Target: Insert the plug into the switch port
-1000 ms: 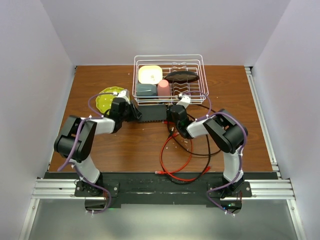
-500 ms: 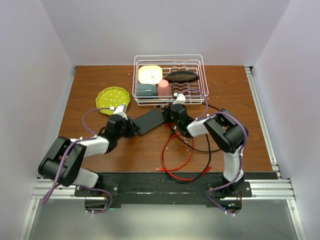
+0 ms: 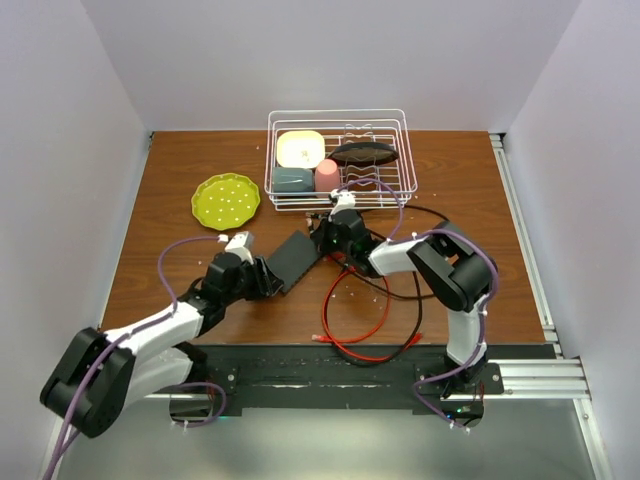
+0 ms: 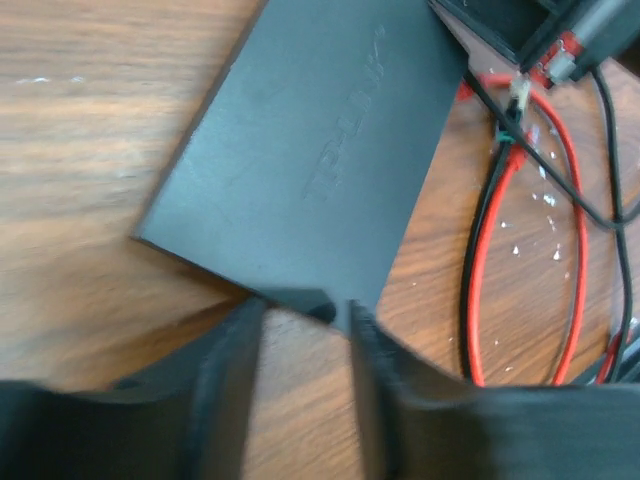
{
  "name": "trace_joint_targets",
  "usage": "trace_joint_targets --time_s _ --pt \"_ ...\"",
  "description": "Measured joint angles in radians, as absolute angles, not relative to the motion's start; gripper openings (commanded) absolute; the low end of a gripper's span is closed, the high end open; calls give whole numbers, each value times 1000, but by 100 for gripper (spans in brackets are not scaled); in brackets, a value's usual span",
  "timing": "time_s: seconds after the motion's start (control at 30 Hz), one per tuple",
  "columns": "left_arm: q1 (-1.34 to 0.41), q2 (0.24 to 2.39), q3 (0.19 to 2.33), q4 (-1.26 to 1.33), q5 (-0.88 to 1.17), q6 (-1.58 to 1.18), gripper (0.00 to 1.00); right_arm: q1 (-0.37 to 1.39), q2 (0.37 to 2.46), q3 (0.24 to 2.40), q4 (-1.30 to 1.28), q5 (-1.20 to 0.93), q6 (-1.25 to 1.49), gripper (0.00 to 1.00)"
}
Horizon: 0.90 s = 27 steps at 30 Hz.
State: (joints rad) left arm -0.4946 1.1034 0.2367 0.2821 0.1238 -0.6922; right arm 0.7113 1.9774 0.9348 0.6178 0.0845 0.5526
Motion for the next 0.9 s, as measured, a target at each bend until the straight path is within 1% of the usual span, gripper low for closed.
trace_joint_targets --time_s 0.03,0.13,0.27,0.4,0.53,0.67,0.8,0.9 --pt "-496 1075 249 234 105 -688 61 719 1966 937 594 82 550 0" --pt "-498 1003 294 114 36 -658 69 739 1921 937 527 81 535 0" --pt "-499 910 374 18 -42 -611 76 760 1835 937 432 77 506 0" --pt "-499 872 516 -89 -104 -543 81 767 1712 937 340 80 463 0" --pt "-499 905 732 -162 -139 -467 86 766 1573 936 248 83 425 0" --pt "-499 991 938 -179 -160 -407 91 770 1436 924 165 87 401 0" --pt "-499 1070 1039 -194 -146 -381 91 801 1349 883 102 115 397 0" --pt "-499 1111 1056 -212 -117 -377 91 864 1324 846 61 147 401 0"
